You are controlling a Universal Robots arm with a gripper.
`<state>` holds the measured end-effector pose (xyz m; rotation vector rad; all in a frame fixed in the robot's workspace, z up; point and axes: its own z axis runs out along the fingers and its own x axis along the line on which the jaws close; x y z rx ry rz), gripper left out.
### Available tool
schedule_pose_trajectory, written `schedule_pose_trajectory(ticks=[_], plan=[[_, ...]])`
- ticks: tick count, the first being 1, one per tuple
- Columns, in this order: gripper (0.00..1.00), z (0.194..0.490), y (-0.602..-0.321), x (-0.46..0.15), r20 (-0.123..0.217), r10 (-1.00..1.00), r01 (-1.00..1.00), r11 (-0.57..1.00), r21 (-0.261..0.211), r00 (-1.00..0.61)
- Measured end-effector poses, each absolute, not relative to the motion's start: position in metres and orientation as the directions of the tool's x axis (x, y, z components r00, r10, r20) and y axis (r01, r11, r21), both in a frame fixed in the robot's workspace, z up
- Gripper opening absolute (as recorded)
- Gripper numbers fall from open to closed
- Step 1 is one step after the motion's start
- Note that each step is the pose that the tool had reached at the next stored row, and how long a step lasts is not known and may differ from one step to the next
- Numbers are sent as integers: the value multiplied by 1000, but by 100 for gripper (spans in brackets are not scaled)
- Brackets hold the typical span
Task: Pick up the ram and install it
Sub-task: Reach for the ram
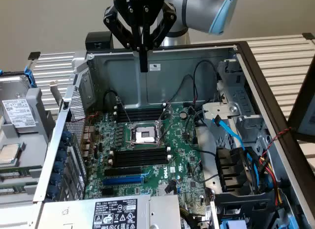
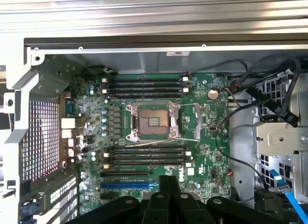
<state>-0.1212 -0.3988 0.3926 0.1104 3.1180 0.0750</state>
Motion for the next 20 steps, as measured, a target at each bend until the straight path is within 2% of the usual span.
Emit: schedule_pose_trajectory(ticks=[15, 20], plan=[[11, 393, -399, -122, -19, 71, 70, 996, 49, -997], [11, 392, -398, -144, -19, 71, 70, 996, 49, -997]])
